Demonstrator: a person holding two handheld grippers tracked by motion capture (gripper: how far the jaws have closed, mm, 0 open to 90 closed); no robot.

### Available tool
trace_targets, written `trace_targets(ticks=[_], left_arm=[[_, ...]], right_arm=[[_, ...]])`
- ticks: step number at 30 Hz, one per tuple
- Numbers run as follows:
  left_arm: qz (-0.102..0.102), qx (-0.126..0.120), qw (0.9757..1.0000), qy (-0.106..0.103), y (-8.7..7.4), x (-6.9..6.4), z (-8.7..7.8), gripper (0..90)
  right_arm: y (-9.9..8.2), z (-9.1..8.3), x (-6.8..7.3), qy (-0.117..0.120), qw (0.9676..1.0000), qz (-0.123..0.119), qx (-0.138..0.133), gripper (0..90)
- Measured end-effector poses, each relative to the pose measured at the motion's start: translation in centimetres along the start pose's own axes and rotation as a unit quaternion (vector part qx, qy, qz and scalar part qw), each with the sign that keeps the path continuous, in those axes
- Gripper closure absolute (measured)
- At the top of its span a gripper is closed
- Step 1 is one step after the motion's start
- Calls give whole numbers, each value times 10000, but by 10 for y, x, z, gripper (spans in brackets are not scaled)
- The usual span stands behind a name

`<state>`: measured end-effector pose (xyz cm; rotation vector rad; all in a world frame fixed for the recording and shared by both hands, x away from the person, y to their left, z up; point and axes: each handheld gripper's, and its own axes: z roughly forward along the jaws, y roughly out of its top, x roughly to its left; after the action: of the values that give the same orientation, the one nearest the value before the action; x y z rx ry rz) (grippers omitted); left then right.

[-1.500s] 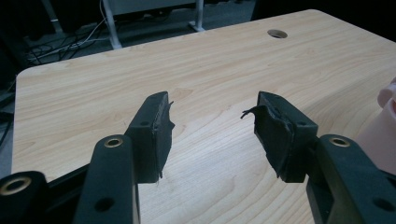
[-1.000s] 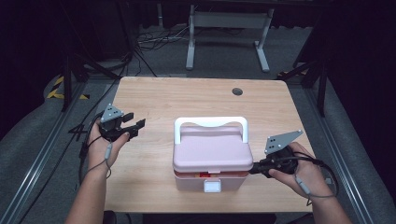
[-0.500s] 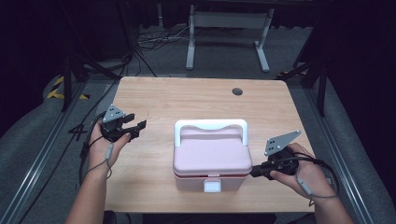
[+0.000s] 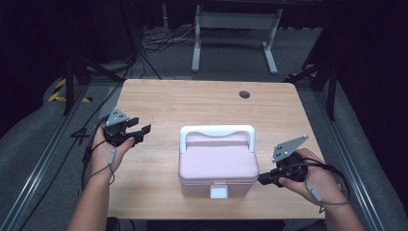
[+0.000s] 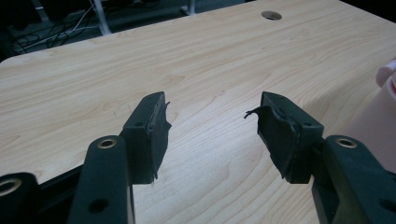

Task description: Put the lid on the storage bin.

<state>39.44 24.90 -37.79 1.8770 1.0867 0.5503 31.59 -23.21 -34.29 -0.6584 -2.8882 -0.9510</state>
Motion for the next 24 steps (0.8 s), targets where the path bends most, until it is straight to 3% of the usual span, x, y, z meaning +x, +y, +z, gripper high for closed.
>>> trace_targets(ticks=[8, 11, 16, 20, 22, 24], left_arm=[[-20, 11, 10000, -22, 0, 0, 1, 429], [-13, 18, 10000, -14, 0, 0, 2, 429], [-20, -3, 10000, 2, 0, 0, 1, 429], [3, -11, 10000, 37, -1, -1, -2, 427], [3, -22, 10000, 57, -2, -2, -4, 427], [-8, -44, 10000, 79, -3, -2, -7, 426]], right_arm=[[-2, -2, 0, 14, 10000, 29, 54, 879], [-2, -8, 0, 102, 9997, 73, -194, 877], [-3, -15, 1, 97, 9992, 55, -386, 856], [-1, -20, 0, 140, 9968, 31, -784, 753], [0, -23, 0, 198, 9938, 34, -1092, 677], [2, -26, -1, 216, 9888, 91, -1473, 608]])
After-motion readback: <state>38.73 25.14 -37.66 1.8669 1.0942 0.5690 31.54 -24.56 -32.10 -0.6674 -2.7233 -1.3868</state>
